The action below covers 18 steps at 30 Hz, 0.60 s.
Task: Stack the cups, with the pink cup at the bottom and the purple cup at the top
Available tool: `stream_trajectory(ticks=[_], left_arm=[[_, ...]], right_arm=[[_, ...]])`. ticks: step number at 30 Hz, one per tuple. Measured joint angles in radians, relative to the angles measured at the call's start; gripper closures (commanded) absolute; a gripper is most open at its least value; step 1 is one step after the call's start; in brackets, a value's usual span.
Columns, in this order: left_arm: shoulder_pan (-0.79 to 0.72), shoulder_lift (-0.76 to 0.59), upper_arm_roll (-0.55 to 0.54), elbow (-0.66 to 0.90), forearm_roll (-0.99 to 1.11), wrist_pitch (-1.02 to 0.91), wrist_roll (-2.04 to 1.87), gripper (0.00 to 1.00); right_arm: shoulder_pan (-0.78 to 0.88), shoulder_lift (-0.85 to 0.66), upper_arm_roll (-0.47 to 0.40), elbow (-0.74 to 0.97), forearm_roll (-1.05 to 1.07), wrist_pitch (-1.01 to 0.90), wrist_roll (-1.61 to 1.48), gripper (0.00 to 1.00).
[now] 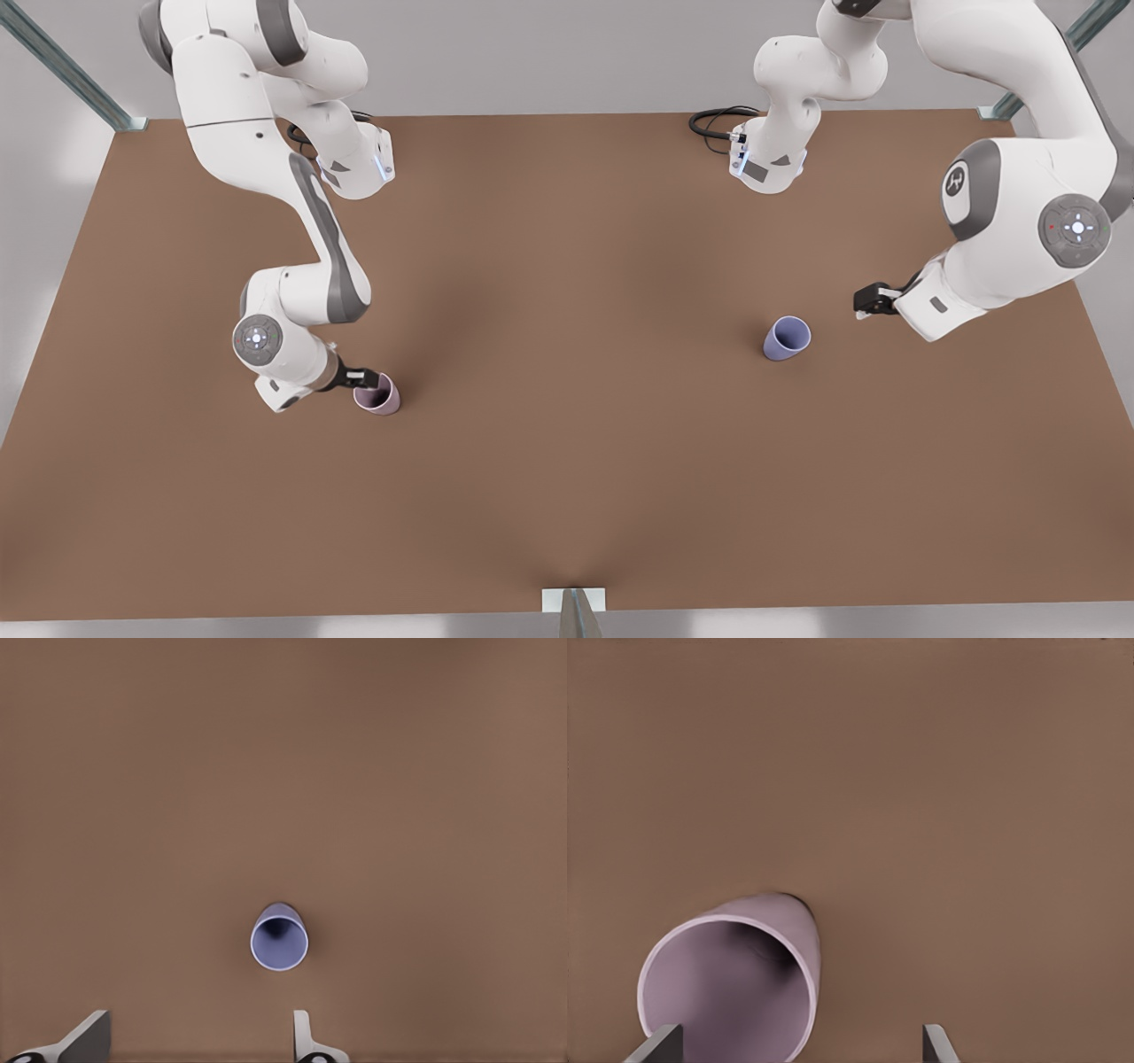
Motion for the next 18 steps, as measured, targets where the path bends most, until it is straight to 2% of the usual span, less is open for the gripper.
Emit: stream_trajectory(ticks=[8, 14, 15, 18], left_arm=[[-0.083, 0.009, 0.000, -0.023, 0.000, 0.002, 0.000, 0.00], [-0.087, 0.013, 0.000, -0.051, 0.000, 0.005, 0.000, 0.00], [-0.087, 0.013, 0.001, -0.060, 0.001, 0.008, -0.001, 0.00], [-0.088, 0.014, 0.000, -0.074, 0.011, 0.023, -0.025, 0.00]], right_arm=[[0.000, 0.032, -0.002, -0.042, 0.007, 0.072, 0.026, 0.00], [0.000, 0.059, -0.003, -0.057, 0.008, 0.089, 0.040, 0.02], [0.001, 0.065, -0.003, -0.057, 0.008, 0.091, 0.041, 0.10], [0.004, 0.076, -0.003, -0.056, 0.010, 0.094, 0.047, 0.26]])
